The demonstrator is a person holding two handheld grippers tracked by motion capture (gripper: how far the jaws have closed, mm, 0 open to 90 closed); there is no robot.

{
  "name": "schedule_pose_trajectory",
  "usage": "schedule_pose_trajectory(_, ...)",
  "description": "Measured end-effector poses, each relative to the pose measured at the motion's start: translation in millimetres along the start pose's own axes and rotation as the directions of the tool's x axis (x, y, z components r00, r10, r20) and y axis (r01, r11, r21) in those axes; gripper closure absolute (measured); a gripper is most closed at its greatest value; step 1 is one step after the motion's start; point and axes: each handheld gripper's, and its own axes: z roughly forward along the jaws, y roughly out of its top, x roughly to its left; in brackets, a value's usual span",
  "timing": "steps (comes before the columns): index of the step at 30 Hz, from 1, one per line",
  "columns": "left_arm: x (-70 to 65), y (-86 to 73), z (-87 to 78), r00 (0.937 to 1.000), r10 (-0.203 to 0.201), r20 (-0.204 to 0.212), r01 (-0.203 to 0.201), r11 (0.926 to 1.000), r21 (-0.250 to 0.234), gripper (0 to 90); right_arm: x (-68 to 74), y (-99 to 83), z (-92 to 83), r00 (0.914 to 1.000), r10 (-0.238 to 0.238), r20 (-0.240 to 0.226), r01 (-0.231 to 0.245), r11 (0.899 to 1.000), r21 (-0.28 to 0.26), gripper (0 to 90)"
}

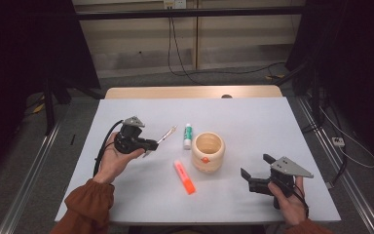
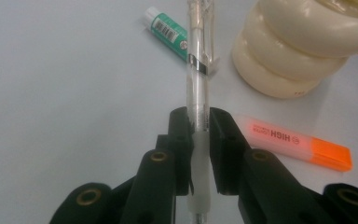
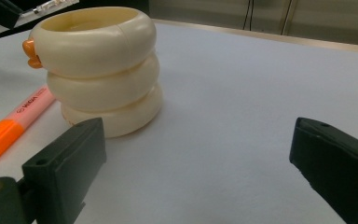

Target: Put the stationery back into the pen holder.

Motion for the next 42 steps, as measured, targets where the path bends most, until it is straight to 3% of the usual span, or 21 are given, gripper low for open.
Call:
schedule_pose_trajectory(11, -11.7, -3.5, -12.2, 0.9992, -0.001, 0.039, 0.003, 0.9991, -0.042, 79.9, 0.3, 0.4, 0.0, 0.9999, -0.008, -0.006, 0.008, 1.000, 0.009, 3.3)
schedule_pose_trajectory(15, -18.3, -3.9, -18.7, 0.9986, 0.014, 0.051, -0.011, 0.9980, -0.062, 79.9, 0.4, 1.2, 0.6, 0.9998, 0.014, -0.012, -0.014, 1.000, 0.009, 3.4)
schedule_pose_trajectory(26, -31.7, -9.2, -25.5, 0.9965, 0.048, 0.068, -0.044, 0.9968, -0.067, 79.9, 1.5, 2.4, 0.6, 0.9997, 0.006, -0.023, -0.006, 1.000, 0.007, 3.2)
schedule_pose_trajectory(35, -47.2, -13.0, -28.4, 0.9920, 0.081, 0.098, -0.075, 0.9956, -0.056, 79.9, 7.7, 8.0, 0.1, 0.9961, 0.007, -0.088, -0.006, 1.000, 0.018, 2.9)
schedule_pose_trajectory(42, -58.5, -9.3, -26.4, 0.9869, 0.114, 0.113, -0.111, 0.9932, -0.036, 79.9, 15.8, 13.6, 0.4, 0.9889, -0.027, -0.146, 0.034, 0.998, 0.048, 3.4)
